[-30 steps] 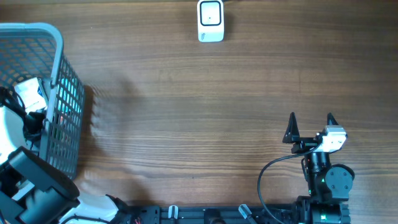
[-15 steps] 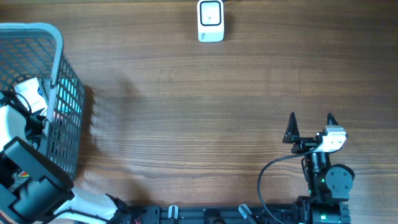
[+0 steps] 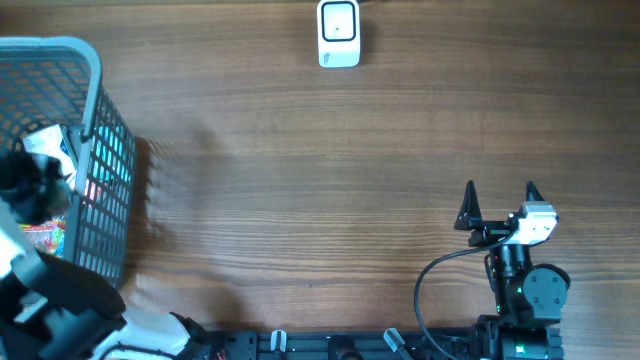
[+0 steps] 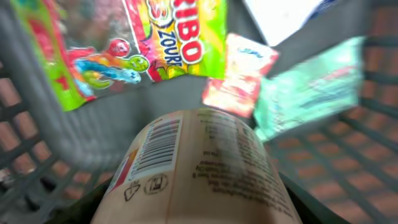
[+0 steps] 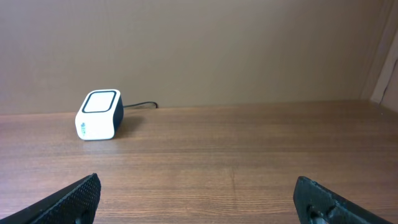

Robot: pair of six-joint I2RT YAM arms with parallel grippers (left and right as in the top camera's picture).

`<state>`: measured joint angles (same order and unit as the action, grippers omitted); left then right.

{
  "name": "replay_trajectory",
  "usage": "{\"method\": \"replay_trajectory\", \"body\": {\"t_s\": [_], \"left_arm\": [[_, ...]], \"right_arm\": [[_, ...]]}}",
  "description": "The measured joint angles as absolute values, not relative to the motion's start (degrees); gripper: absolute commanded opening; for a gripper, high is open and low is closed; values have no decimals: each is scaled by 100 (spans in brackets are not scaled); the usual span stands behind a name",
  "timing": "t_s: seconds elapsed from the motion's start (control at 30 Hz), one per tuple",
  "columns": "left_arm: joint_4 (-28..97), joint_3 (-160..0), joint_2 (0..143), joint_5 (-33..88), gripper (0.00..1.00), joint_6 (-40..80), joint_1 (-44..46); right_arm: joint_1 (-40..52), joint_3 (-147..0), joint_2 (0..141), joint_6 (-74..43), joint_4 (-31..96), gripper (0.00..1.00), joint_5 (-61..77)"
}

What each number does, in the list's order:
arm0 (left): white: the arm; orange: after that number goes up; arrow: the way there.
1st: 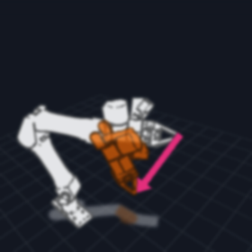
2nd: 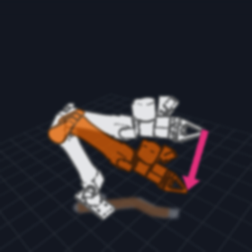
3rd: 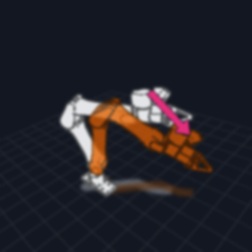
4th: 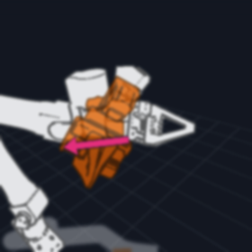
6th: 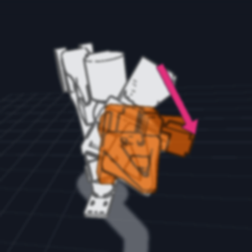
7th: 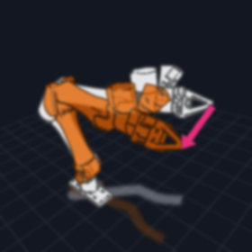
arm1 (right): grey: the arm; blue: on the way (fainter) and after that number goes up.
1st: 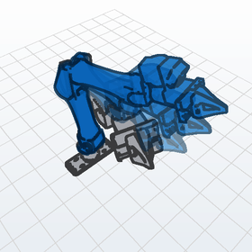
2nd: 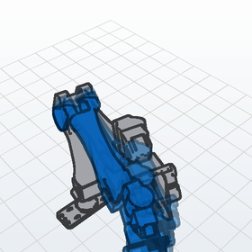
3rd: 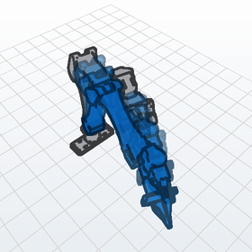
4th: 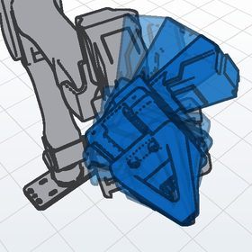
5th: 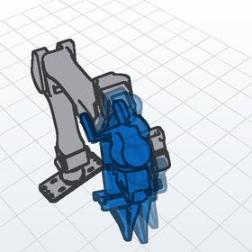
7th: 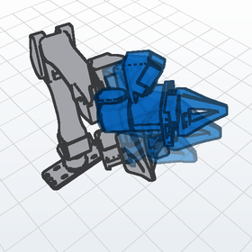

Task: Scan the item barcode
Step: 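Reach the left gripper into the basket and grasp the green-lidded jar, then lift the jar out with the left gripper and set it on the table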

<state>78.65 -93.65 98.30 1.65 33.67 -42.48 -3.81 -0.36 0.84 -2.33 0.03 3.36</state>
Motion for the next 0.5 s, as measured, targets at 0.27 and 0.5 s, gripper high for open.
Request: {"method": "replay_trajectory", "body": {"t_s": [0.27,0.5], "left_arm": [[8329,-10584,8665,517,68,3214,-4248],[8221,-10853,7839,1699,67,3079,-4248]], "right_arm": [[-381,-36,84,-233,3,100,336],[-381,-36,84,-233,3,100,336]]}}
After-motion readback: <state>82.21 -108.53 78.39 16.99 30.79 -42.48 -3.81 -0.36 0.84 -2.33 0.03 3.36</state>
